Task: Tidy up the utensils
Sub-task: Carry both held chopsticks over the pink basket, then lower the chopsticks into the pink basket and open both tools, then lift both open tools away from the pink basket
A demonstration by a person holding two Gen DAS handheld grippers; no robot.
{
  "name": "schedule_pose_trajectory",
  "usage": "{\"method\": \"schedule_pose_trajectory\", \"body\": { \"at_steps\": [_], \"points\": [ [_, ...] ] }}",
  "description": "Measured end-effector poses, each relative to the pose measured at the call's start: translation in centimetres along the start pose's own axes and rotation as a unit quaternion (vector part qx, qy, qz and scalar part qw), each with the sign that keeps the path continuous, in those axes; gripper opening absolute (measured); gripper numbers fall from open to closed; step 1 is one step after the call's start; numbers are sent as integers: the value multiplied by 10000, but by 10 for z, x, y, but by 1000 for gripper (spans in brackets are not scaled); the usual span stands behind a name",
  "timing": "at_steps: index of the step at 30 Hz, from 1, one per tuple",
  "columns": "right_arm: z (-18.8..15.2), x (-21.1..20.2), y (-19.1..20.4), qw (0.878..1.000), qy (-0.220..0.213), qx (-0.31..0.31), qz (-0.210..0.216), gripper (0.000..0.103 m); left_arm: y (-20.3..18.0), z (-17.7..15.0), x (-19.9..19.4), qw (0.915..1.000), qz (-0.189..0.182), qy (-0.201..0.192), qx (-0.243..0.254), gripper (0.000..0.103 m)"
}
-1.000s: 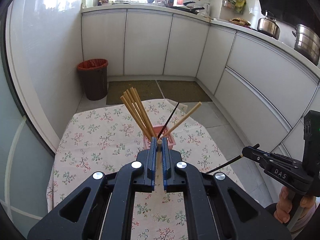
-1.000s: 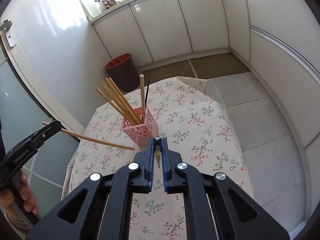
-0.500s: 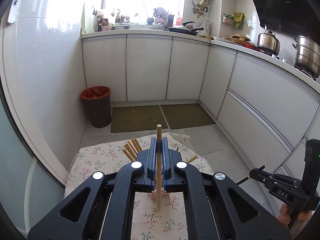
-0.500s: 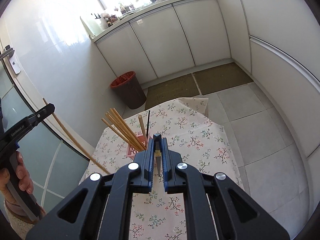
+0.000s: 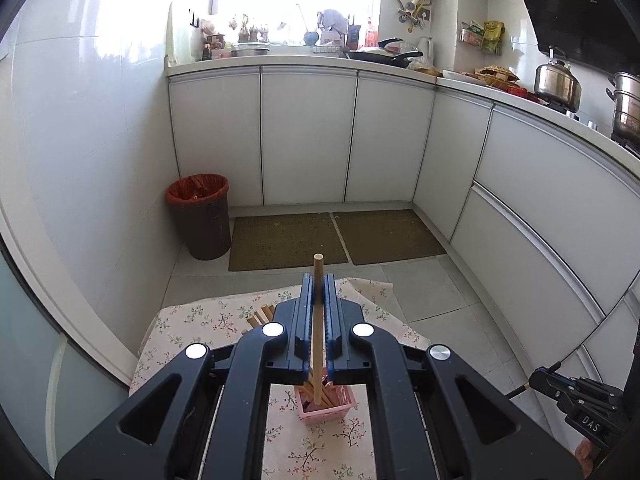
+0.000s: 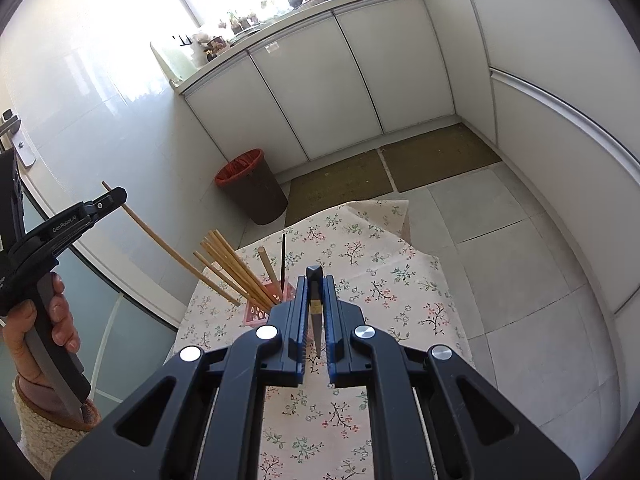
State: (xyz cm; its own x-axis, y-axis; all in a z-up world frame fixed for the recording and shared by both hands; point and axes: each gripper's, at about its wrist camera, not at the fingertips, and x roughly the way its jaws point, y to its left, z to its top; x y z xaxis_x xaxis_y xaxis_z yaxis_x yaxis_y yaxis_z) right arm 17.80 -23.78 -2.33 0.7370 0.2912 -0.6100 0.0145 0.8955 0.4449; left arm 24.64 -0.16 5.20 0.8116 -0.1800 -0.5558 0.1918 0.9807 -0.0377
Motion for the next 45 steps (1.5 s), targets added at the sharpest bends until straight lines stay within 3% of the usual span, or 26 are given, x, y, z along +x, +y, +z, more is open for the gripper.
{"method": "schedule_pose_trajectory", "body": {
  "at_steps": [11,15,16,17,19,24,29,35,45],
  "points": [
    [0,13,-9,9999,126,72,-53,8,3,-12,24,9996,-1,262,-59,4],
    [0,14,-7,9998,150,53,-76,8,9,-24,37,9984,-43,546,-138,6],
    [1,14,-6,9999,145,42,-81,8,10,-27,39,9981,-26,601,-151,13],
    [1,14,-4,9999,135,35,-83,8,11,-29,40,9979,-18,621,-168,28],
    [3,13,0,9999,108,39,-51,8,15,-31,36,9980,-12,563,-285,42],
    [14,11,20,9999,-37,-24,150,8,35,-29,10,9973,-36,178,-705,43],
    [30,23,57,9985,-261,-225,417,8,61,-46,-15,9919,280,-231,-1216,58],
    [31,73,97,9967,-330,-696,267,8,89,-77,-4,9871,570,63,-1495,58],
    [20,134,114,9947,-286,-985,101,7,106,-87,1,9874,508,163,-1492,58]
  ]
}}
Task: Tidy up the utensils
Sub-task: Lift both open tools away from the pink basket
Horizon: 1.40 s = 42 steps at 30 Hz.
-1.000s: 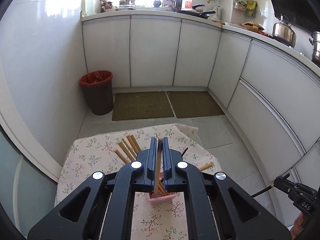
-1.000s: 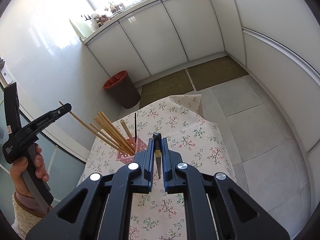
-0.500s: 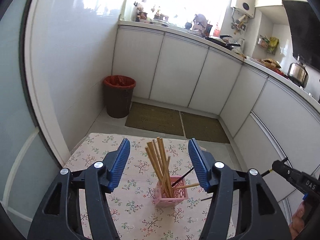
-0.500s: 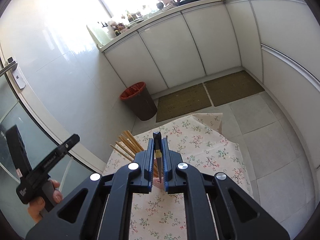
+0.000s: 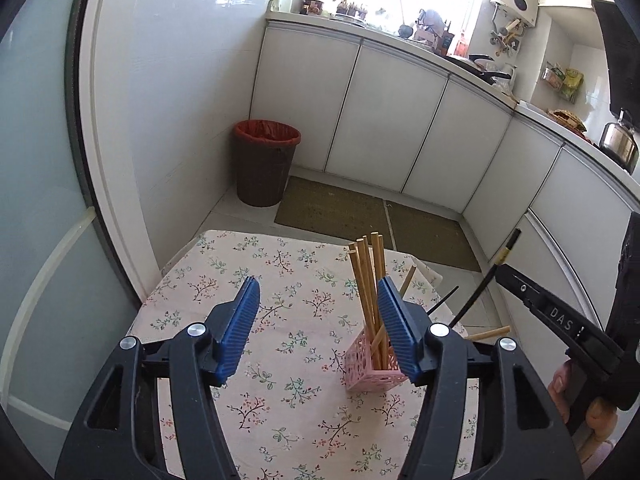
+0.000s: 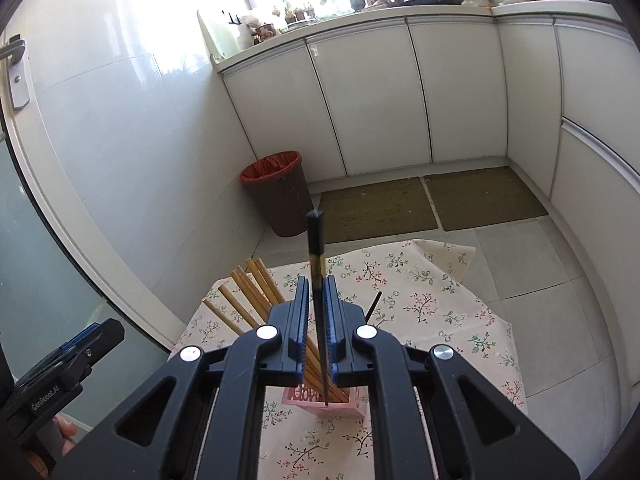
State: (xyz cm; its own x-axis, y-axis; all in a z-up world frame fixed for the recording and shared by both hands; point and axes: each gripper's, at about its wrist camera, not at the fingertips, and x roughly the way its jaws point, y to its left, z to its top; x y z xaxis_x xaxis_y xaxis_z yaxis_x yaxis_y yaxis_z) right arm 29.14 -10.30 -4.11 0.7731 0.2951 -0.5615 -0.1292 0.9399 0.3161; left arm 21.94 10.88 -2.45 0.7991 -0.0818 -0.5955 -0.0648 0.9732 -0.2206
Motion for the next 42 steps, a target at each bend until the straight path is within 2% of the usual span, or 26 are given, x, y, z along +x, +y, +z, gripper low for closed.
{"method": "schedule_pose_trajectory", "body": {
  "at_steps": [3,13,15,18,20,21,22,23,25,28,30,31,33,36,39,41,42],
  "points": [
    [1,-6,3,9997,-189,-153,61,0,1,2,-3,10000,-26,-74,-39,58],
    [17,-35,6,9992,-359,-163,115,1,-3,3,-8,9999,-58,-115,-28,58],
    [19,-42,4,9991,-402,-128,89,4,-3,3,-6,10000,-53,-59,-25,58],
    [25,-60,-7,9977,-667,107,87,7,1,2,-5,10000,-10,-36,-81,64],
    [33,-72,-28,9947,-822,584,179,35,5,1,-5,9999,6,-28,-138,65],
    [37,-74,-48,9902,-844,1080,284,72,8,1,-6,9998,21,-26,-180,66],
    [39,-73,-72,9813,-842,1688,388,87,11,1,-6,9997,38,-29,-237,68],
    [40,-65,-96,9709,-695,2244,461,87,16,1,-6,9995,44,-34,-313,71],
    [41,-20,-143,9507,274,3049,495,87,23,-1,-6,9991,60,-18,-417,73],
    [33,81,-177,9332,2112,2908,-60,87,33,-7,1,9986,140,126,-503,75],
    [16,141,-187,9075,3122,2794,-296,86,39,-10,10,9980,182,285,-532,75],
    [10,163,-189,8974,3381,2802,-419,81,41,-11,14,9977,207,347,-547,75],
    [6,201,-193,8888,3535,2827,-722,77,45,-14,23,9973,270,440,-532,75],
    [4,247,-198,8749,3712,2966,-942,75,48,-19,36,9967,374,615,-385,76],
    [-2,281,-195,8636,3990,2808,-1269,64,52,-25,51,9949,499,823,-296,76],
    [-8,296,-189,8569,4110,2806,-1343,58,55,-29,61,9931,530,1000,-315,76],
    [-12,303,-186,8545,4139,2828,-1361,51,57,-31,65,9923,526,1070,-336,76]
  ]
}}
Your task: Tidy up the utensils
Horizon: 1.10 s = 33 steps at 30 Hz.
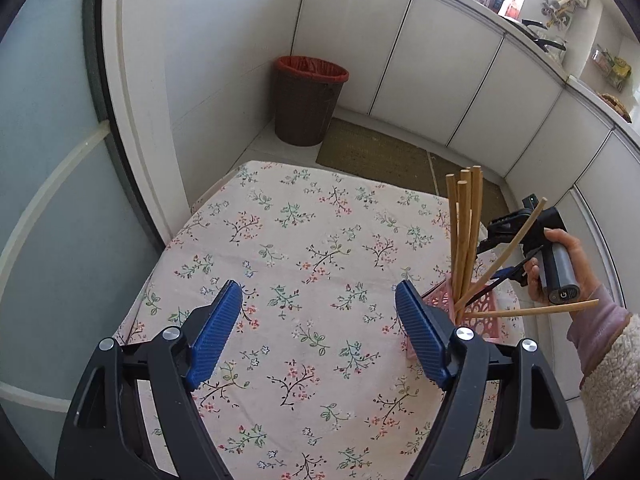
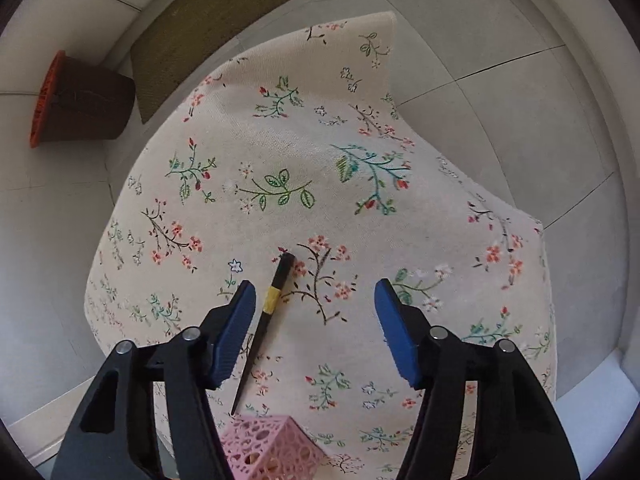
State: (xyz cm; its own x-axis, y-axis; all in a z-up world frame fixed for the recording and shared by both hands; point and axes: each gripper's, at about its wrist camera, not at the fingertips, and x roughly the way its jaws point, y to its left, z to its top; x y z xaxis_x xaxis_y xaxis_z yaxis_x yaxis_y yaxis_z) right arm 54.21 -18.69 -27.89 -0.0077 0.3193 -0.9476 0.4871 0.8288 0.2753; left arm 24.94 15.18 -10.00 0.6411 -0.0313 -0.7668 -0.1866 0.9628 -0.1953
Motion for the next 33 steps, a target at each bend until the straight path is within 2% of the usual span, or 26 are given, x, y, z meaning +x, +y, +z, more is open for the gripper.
{"method": "schedule_pose_trajectory", "body": {
  "at_steps": [1,3,5,7,8,13,16,20,23,29,33],
  "points": [
    [0,2,5,9999,-62,7,-150,53,1,-1,4,10000,4,65,-7,76],
    [0,2,18,9994,-196,-93,-270,49,3,-3,10,9999,37,150,12,76],
    [-3,2,27,9976,-310,-186,-586,39,5,-5,12,9998,60,189,9,76],
    [-5,-1,33,9949,-448,-320,-843,19,5,-6,13,9998,56,214,-12,76],
    [-5,-2,34,9939,-493,-373,-911,14,5,-5,13,9997,46,219,-24,76],
    [0,-12,18,9969,-702,-232,-266,10,4,-5,11,9998,44,214,20,76],
    [3,-34,12,9924,-1182,-149,323,8,4,-5,11,9998,50,209,8,76],
    [-4,-93,12,9732,-2113,-217,878,7,4,-5,9,9998,22,188,9,76],
    [-16,-143,13,9551,-2731,-499,1035,7,3,-5,6,9999,-27,162,-10,76],
    [-78,-236,21,9073,-3907,-1188,999,7,-1,-4,-7,9998,-189,46,-38,76],
    [-128,-291,27,8763,-4404,-1597,1121,7,-3,-4,-18,9996,-285,-61,-47,76]
  ]
}}
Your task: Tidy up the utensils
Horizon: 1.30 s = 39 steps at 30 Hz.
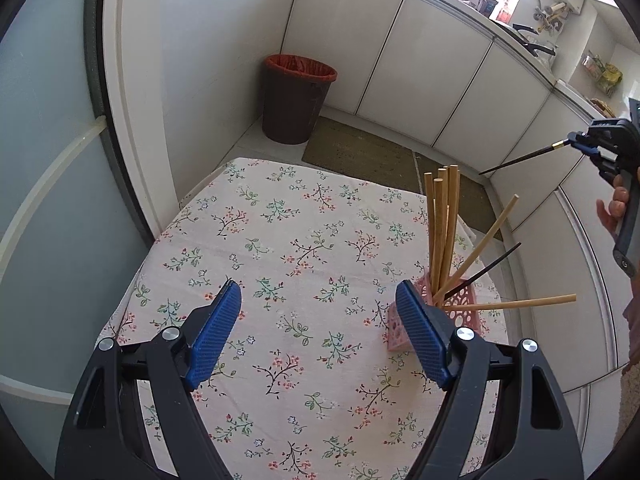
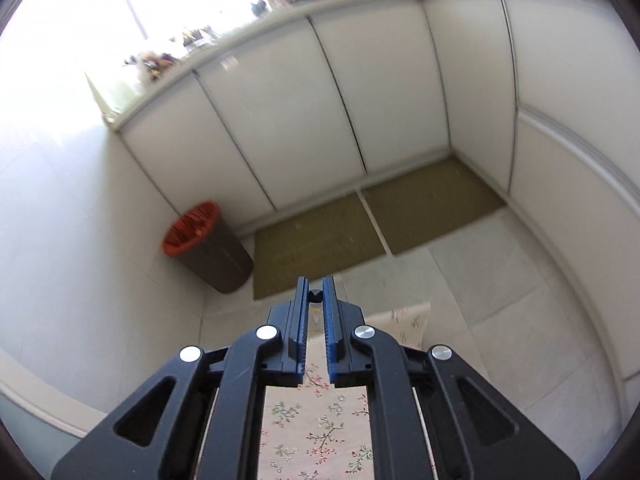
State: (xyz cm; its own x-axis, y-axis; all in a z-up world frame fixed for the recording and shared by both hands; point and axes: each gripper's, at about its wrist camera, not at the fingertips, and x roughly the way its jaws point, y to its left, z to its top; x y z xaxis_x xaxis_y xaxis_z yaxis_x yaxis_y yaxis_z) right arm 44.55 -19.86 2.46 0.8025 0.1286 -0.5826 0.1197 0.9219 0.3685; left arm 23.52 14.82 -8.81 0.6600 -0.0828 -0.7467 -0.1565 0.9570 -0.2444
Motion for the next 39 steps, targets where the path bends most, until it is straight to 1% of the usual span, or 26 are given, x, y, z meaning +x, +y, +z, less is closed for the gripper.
{"method": "schedule_pose_trajectory", "body": {
  "at_steps": [3,7,10,14,17,21,26,31,37,39],
  "points": [
    [3,-42,24,9993,-176,-248,206,7,-1,0,-9,10000,-48,-73,-12,76],
    [-3,-92,54,9971,-192,-520,526,7,3,1,-20,9998,-102,-169,-71,76],
    [-17,-124,71,9947,-210,-754,661,7,7,2,-28,9995,-147,-259,-129,76],
    [-52,-145,89,9935,-126,-888,703,7,14,3,-38,9989,-232,-336,-223,76],
    [-81,-146,97,9926,-119,-1068,565,7,17,3,-46,9984,-306,-393,-264,76],
    [-114,-134,96,9923,30,-1181,378,7,20,3,-53,9980,-354,-437,-291,76],
    [-142,-126,86,9927,179,-1172,228,7,25,4,-57,9978,-372,-445,-329,76],
    [-162,-123,78,9920,249,-1235,99,7,26,3,-56,9979,-386,-418,-319,76],
    [-174,-114,74,9898,99,-1424,-36,7,22,3,-58,9981,-394,-407,-249,76],
    [-179,-110,73,9888,125,-1487,-54,7,21,3,-59,9981,-393,-409,-236,77]
  ]
}}
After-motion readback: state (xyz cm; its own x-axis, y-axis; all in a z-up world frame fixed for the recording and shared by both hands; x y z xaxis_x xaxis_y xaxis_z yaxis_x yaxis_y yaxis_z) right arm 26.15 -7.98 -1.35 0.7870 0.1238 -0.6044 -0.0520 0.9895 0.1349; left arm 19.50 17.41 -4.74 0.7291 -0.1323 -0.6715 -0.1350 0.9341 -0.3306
